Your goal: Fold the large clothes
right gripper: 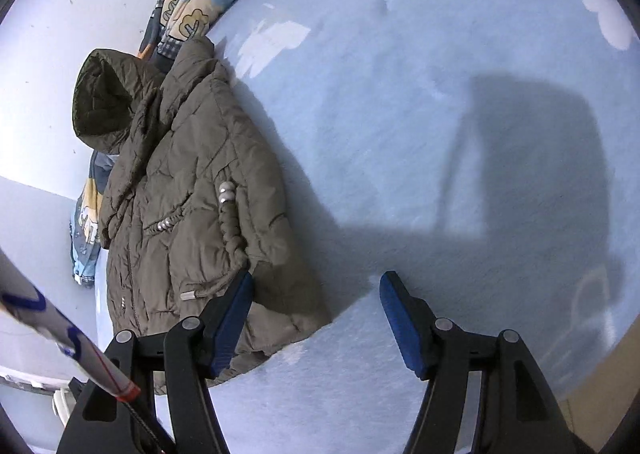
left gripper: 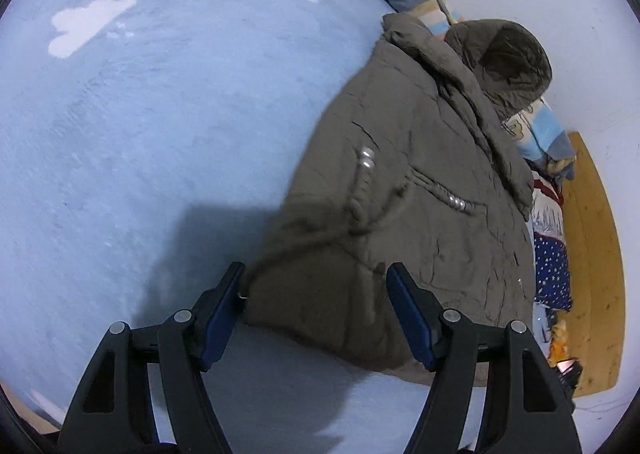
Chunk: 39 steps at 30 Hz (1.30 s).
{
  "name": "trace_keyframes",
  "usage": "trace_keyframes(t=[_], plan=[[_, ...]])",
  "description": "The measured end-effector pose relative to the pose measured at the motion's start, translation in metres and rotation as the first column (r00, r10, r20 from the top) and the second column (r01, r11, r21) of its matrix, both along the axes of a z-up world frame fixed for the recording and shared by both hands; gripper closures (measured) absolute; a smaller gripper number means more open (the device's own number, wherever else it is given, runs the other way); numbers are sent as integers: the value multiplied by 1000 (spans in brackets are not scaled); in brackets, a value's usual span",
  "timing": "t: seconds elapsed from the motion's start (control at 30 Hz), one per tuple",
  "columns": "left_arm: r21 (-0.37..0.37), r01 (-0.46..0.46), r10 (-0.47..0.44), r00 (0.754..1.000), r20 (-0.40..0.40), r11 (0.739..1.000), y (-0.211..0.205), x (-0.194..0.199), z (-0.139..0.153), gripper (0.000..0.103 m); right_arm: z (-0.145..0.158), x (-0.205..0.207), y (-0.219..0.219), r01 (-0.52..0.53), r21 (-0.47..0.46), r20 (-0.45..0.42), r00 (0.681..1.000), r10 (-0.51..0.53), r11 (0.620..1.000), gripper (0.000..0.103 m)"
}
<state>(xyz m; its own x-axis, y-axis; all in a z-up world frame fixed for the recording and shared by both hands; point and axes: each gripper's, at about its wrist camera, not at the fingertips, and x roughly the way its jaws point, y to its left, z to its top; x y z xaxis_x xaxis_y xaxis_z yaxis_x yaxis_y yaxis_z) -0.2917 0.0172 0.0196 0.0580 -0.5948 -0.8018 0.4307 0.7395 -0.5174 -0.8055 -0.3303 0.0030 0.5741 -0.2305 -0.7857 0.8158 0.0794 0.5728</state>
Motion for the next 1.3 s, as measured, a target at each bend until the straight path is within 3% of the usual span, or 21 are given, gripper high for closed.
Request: trace_keyframes(t=[0.13, 0.2, 0.27, 0.3, 0.33, 0.4, 0.47, 0.57, 0.63, 0.87, 1.3], plan=[[-49, -10, 10, 1000, -14, 999, -6, -4, -4, 33, -5, 10, 4, 3, 8, 39, 999, -4, 1000, 32], [-81, 20, -21, 1000, -18, 996, -16, -7, -5, 33, -7, 23, 6, -14, 3, 91, 996, 14, 1000, 42], [-75, 38, -36, 999, 25, 996, -27, -10, -4, 33, -9, 37, 7, -31, -10, 126, 992, 32, 999, 62], [-61, 41, -38, 998, 53, 997, -30, -11, -2, 44, -8, 43, 8, -36, -30, 133, 990, 39, 999, 69], [-31, 39, -36, 995, 89, 999, -33, -12, -1, 62, -5, 49, 9, -46, -57, 118, 992, 52, 997, 79], [-11, 39, -38, 992, 117, 999, -36, -14, -1, 74, 4, 61, 13, -78, -118, 30, 996, 82, 990, 84], [9, 56, -57, 984, 168, 998, -40, -20, 5, 78, 15, 70, 19, -119, -181, -60, 992, 110, 976, 88], [38, 82, -89, 961, 261, 996, -43, -31, 18, 80, 30, 80, 30, -183, -271, -179, 974, 138, 945, 89], [39, 96, -104, 944, 313, 995, -43, -40, 29, 81, 40, 79, 37, -198, -320, -207, 969, 135, 927, 90], [21, 126, -125, 917, 380, 992, -26, -57, 56, 82, 72, 80, 61, -249, -473, -308, 945, 106, 845, 92], [65, 116, -132, 916, 380, 991, 15, -83, 57, 78, 77, 27, 95, -161, -402, -181, 979, 94, 902, 91]])
